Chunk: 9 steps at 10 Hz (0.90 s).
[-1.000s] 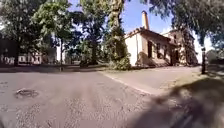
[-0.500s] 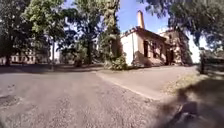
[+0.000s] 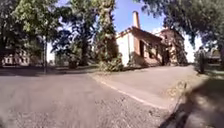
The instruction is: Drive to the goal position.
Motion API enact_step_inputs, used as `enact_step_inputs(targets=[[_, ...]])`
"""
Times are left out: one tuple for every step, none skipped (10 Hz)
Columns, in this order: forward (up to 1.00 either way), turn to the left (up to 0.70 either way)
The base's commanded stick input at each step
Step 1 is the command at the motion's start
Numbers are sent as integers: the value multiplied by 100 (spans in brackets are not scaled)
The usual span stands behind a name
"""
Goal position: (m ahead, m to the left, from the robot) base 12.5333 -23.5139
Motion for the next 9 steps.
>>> enact_step_inputs(targets=[[70, -14], [70, -14], [70, -14], [70, -14], [70, -14], [70, -14], [70, -14], [70, -14], [70, -14]])
